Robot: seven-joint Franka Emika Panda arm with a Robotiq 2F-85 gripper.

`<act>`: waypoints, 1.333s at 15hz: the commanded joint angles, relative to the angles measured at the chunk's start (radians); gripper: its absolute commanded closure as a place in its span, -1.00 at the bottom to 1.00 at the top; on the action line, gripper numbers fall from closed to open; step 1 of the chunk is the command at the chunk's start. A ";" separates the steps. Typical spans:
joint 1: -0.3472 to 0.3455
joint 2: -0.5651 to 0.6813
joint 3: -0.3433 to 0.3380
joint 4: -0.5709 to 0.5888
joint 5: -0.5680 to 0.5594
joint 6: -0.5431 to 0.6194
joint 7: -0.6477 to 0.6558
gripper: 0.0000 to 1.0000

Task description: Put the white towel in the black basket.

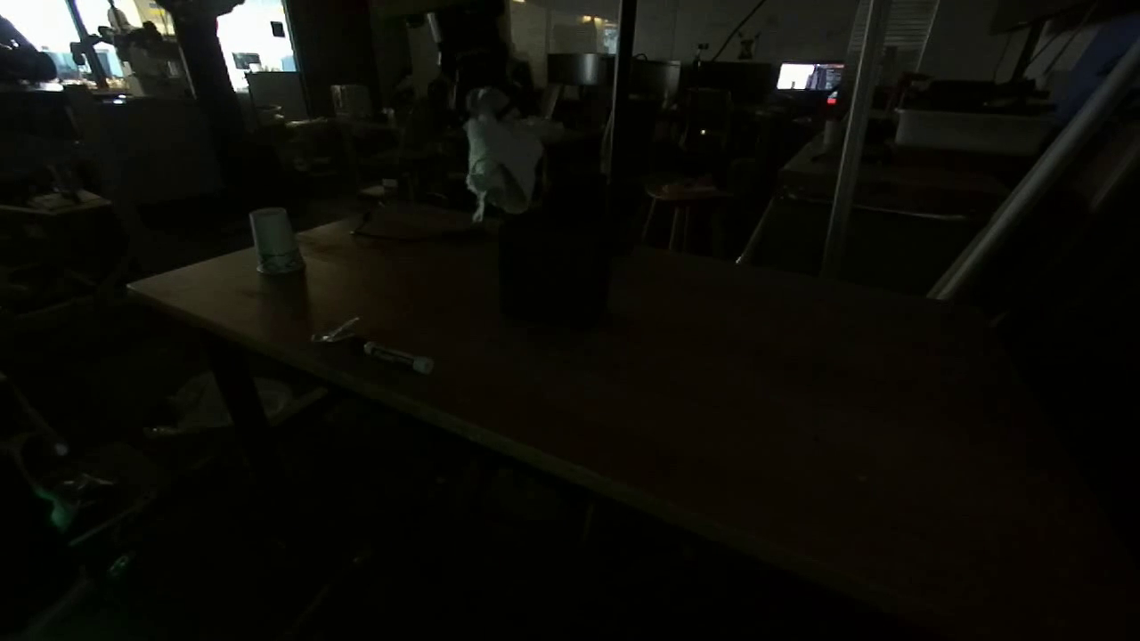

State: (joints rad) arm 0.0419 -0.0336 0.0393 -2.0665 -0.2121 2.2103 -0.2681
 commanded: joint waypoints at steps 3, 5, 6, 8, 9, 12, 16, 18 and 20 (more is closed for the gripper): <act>-0.048 0.151 -0.043 0.185 0.001 -0.047 -0.088 1.00; -0.056 0.200 -0.044 0.215 0.011 -0.054 -0.099 1.00; -0.060 0.223 -0.043 0.228 0.010 -0.060 -0.097 1.00; -0.067 0.267 -0.041 0.246 0.021 -0.065 -0.102 1.00; -0.071 0.285 -0.041 0.251 0.024 -0.073 -0.103 1.00; -0.076 0.305 -0.043 0.243 0.019 -0.096 -0.088 1.00; -0.086 0.304 -0.046 0.229 0.018 -0.123 -0.077 1.00; -0.094 0.302 -0.039 0.224 0.049 -0.129 -0.086 1.00; -0.098 0.306 -0.031 0.221 0.093 -0.136 -0.094 1.00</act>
State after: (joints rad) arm -0.0452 0.2710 -0.0036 -1.8588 -0.1774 2.1047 -0.3432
